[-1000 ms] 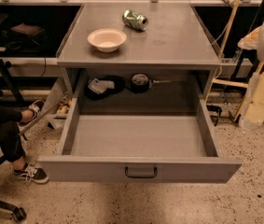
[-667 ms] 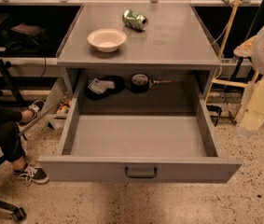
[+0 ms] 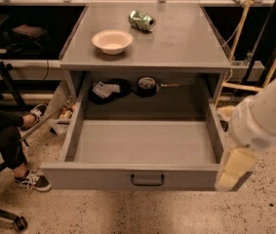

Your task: Close top drawer

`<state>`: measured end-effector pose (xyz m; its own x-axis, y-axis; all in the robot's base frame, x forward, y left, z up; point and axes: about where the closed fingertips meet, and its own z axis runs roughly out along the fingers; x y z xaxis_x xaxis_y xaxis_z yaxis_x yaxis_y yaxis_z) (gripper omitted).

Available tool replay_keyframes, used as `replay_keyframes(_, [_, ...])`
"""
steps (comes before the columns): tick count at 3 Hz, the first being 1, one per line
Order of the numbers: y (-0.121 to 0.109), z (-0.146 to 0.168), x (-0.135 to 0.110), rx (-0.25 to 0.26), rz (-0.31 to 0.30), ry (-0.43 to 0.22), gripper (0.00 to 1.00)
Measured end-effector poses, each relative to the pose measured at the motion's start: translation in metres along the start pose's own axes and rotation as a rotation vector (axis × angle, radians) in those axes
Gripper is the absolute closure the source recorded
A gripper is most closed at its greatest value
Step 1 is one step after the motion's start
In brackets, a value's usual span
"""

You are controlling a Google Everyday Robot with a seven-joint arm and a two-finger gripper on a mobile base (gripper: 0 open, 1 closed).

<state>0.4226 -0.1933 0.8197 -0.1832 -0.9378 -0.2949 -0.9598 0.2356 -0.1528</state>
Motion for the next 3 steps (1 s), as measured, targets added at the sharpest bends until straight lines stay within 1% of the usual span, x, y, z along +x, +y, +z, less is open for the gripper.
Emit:
replay_keyframes(1, [0.049,0.084,0.045,-0.131,0.003,-0.002,0.00])
replay_keyframes(2, [0.085,0.114,0.095,-0.209,0.014,0.007,0.00])
replay_keyframes(3, [0.085,0.114,0.095,-0.209,0.014,0.007,0.00])
